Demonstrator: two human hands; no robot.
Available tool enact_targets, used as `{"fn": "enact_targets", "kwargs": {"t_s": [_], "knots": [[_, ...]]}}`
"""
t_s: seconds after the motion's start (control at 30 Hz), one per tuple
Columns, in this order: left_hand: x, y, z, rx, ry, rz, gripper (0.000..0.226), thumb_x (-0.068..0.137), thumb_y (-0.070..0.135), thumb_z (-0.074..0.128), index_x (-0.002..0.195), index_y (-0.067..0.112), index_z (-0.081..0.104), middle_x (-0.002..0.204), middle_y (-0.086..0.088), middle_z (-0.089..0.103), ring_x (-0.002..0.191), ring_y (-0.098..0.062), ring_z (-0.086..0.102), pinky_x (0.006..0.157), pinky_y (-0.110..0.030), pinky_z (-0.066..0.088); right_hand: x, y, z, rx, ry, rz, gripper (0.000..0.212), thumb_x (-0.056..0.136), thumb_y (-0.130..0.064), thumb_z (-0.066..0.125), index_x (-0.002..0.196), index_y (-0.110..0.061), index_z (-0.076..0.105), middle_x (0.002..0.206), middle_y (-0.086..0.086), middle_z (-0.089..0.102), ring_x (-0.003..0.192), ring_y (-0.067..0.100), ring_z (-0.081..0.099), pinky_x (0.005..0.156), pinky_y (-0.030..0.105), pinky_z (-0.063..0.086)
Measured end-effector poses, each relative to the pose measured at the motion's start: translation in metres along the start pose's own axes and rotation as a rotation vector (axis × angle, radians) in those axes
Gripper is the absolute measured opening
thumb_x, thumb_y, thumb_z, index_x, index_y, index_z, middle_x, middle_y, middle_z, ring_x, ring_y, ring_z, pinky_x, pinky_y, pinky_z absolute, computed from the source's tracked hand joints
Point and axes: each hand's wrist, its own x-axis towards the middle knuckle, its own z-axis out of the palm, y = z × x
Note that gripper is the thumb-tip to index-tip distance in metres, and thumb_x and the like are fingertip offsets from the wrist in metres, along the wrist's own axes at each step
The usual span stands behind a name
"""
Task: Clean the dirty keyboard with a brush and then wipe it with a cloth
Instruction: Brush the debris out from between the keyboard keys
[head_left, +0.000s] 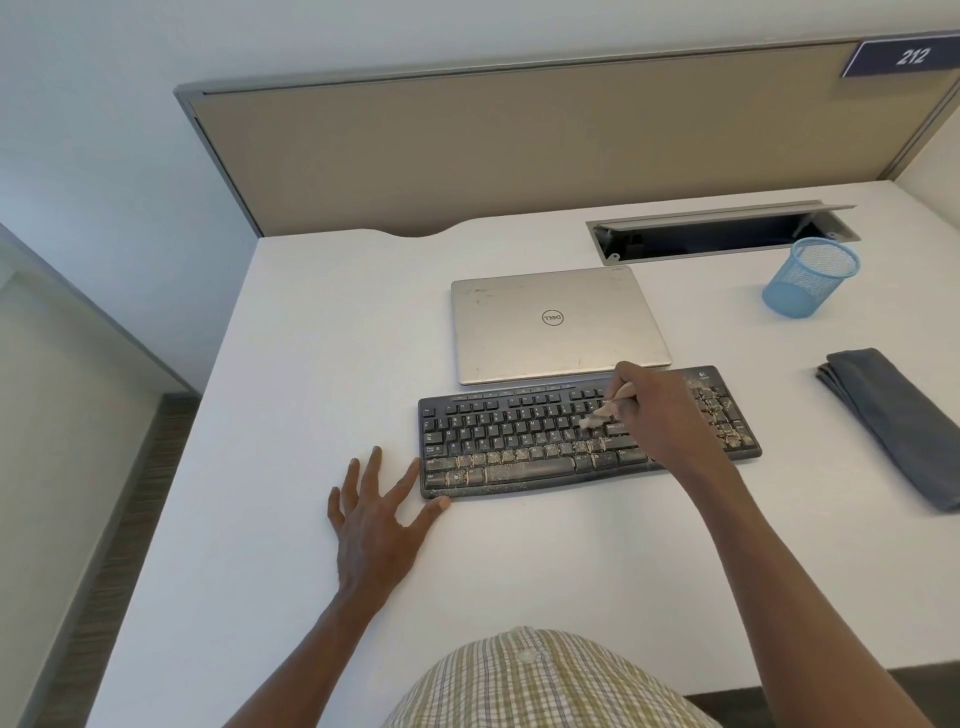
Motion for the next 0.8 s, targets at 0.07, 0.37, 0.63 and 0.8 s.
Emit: {"fn": "enact_targets", "kwargs": {"t_s": [0.07, 0.37, 0.63, 0.8], "knots": [[0.000, 0.000, 0.000, -0.002, -0.002, -0.001, 0.080, 0.079, 0.090, 0.029, 0.144, 0.048, 0.050, 0.168, -0.003, 0.023, 0.156, -0.025, 0.009, 0.124, -0.050, 0.004, -0.001, 0.004, -0.002, -0.015, 0.020, 0.037, 0.026, 0.086, 0.007, 0.056, 0.079, -0.018, 0.055, 0.073, 0.008, 0.070, 0.053, 0.009, 0.054, 0.045, 0.020, 0.035], [0.000, 0.000, -0.001, 0.007, -0.009, -0.003, 0.079, 0.080, 0.091, 0.030, 0.144, 0.050, 0.049, 0.168, -0.002, 0.021, 0.156, -0.024, 0.006, 0.124, -0.050, 0.004, 0.000, -0.003, -0.006, 0.051, 0.286, 0.180, 0.003, 0.091, -0.009, 0.056, 0.092, -0.007, 0.055, 0.066, 0.007, 0.060, 0.056, 0.022, 0.057, 0.045, 0.022, 0.036], [0.000, 0.000, -0.002, -0.006, -0.011, -0.006, 0.079, 0.080, 0.090, 0.031, 0.144, 0.049, 0.049, 0.168, -0.001, 0.020, 0.156, -0.023, 0.006, 0.124, -0.049, 0.003, 0.002, 0.003, 0.002, 0.059, 0.218, 0.155, 0.002, 0.090, -0.008, 0.054, 0.091, -0.006, 0.055, 0.068, 0.008, 0.061, 0.057, 0.021, 0.058, 0.045, 0.025, 0.040], [0.000, 0.001, -0.001, -0.008, -0.007, -0.004, 0.078, 0.080, 0.090, 0.032, 0.144, 0.050, 0.049, 0.168, -0.001, 0.021, 0.156, -0.024, 0.007, 0.124, -0.050, 0.004, 0.002, 0.007, 0.004, 0.024, 0.189, 0.172, 0.003, 0.091, -0.008, 0.055, 0.091, -0.004, 0.056, 0.069, 0.010, 0.061, 0.059, 0.023, 0.058, 0.044, 0.023, 0.036]]}}
